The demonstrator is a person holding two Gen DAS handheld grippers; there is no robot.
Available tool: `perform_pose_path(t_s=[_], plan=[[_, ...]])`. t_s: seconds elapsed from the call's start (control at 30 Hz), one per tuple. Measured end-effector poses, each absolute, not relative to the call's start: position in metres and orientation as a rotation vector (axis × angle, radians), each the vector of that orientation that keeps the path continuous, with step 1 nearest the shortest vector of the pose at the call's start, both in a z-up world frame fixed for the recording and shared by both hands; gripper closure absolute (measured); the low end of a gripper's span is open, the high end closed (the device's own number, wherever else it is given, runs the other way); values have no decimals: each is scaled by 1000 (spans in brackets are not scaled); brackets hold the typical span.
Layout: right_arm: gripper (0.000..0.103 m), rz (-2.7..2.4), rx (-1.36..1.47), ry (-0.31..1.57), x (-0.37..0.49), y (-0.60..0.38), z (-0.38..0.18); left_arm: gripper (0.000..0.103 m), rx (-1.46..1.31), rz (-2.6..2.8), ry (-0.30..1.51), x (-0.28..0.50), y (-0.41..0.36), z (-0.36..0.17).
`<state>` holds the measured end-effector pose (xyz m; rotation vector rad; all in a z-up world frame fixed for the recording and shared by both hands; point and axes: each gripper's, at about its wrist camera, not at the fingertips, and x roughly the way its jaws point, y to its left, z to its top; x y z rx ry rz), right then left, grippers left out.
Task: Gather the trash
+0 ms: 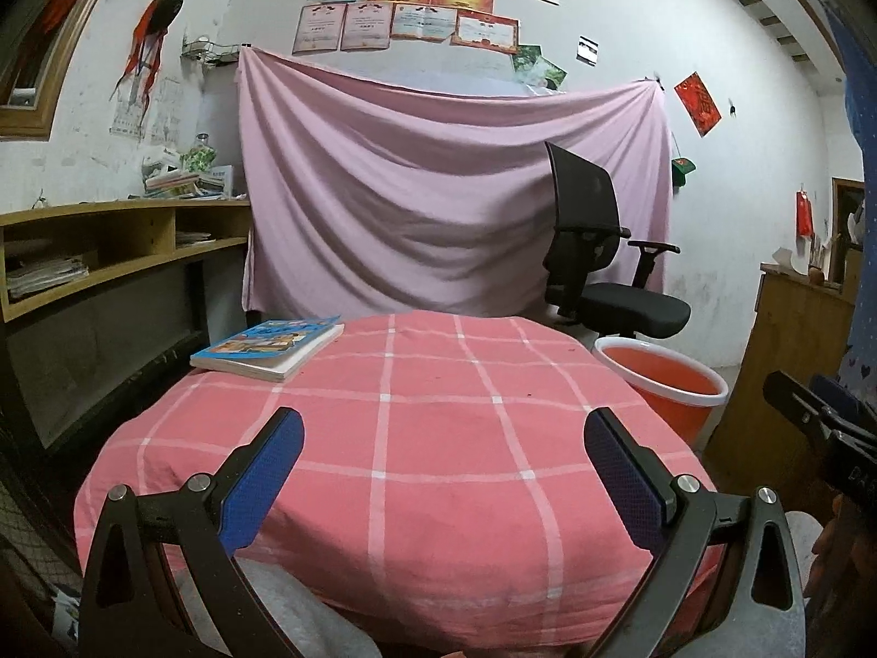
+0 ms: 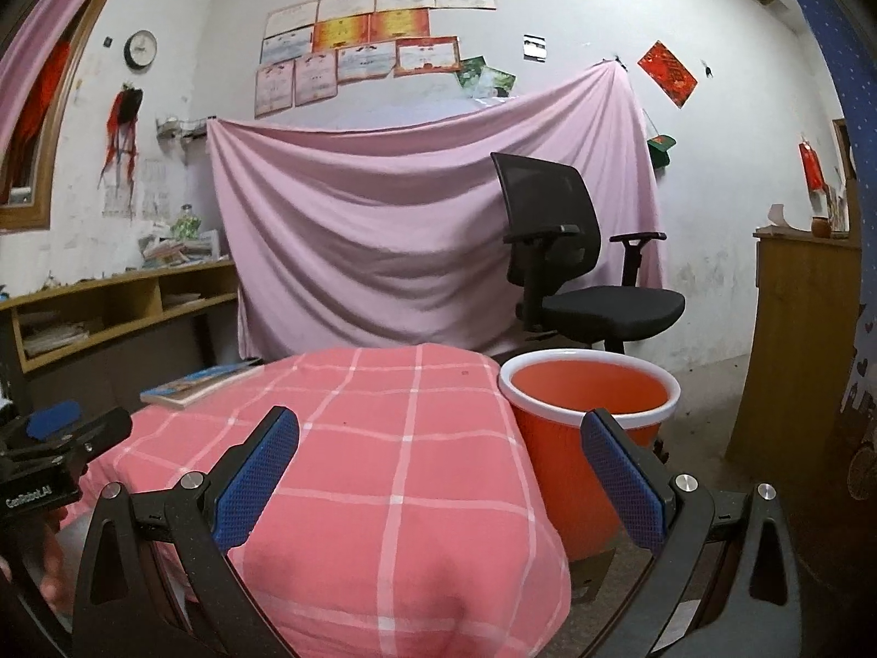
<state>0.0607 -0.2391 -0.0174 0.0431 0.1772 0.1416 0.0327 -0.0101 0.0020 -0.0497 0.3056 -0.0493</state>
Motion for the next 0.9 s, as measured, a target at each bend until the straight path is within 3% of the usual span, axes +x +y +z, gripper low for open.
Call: perform_pose_path(t_s=[0.9], plan=[[0,143,52,193,58,-241,-24,3,-51,-39,312,34,-3,-3]])
